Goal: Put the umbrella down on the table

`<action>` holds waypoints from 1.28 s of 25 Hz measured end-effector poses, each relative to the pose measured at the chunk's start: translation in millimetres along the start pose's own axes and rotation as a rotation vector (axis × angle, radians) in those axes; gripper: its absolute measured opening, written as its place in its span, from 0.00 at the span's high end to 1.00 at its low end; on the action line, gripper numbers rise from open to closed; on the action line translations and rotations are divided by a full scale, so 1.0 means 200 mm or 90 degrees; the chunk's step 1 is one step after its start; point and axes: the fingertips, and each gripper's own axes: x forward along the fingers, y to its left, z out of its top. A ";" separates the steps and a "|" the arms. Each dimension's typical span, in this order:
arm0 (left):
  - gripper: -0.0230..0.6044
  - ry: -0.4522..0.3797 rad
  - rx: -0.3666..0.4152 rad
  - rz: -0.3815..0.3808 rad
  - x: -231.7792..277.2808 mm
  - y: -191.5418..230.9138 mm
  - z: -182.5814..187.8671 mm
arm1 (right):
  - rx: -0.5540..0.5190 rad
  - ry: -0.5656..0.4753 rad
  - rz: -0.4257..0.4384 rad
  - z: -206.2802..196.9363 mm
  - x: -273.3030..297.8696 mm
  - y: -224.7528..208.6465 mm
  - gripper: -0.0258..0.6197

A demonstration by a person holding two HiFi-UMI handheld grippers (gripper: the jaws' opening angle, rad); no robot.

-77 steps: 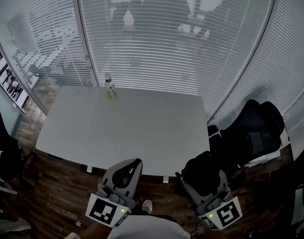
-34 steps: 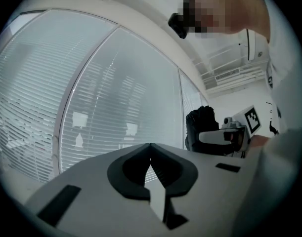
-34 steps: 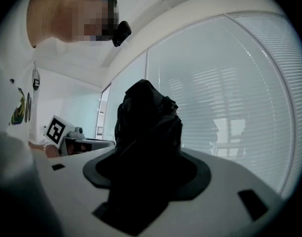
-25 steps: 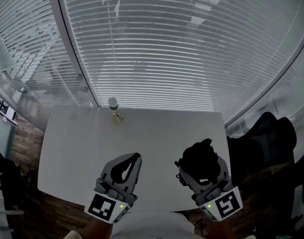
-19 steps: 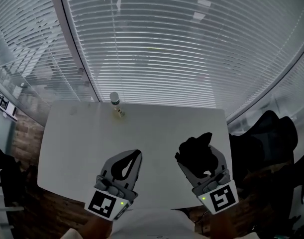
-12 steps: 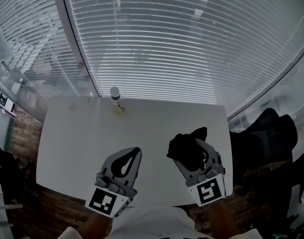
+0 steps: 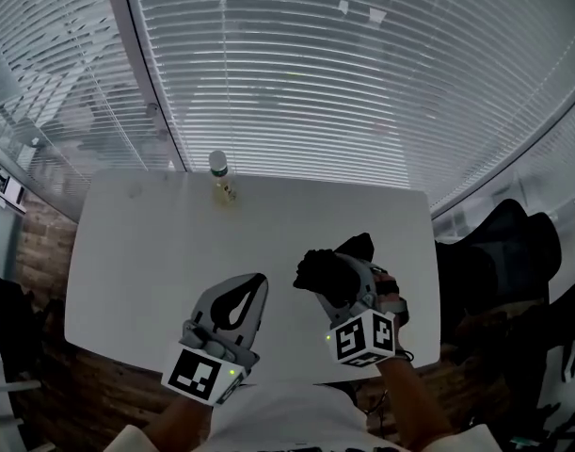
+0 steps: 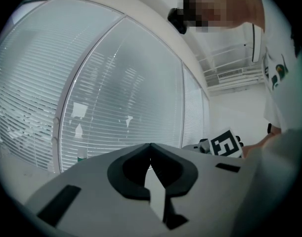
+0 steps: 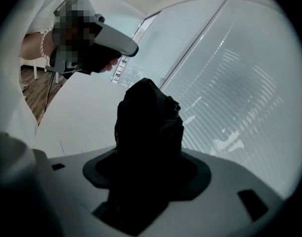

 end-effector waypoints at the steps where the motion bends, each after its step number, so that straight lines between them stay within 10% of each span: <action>1: 0.95 0.000 -0.001 0.002 0.00 0.00 0.00 | -0.007 0.012 0.007 -0.02 0.03 0.02 0.54; 32: 0.95 0.015 -0.017 -0.003 -0.05 0.05 -0.10 | -0.238 0.252 0.158 -0.50 0.73 0.47 0.54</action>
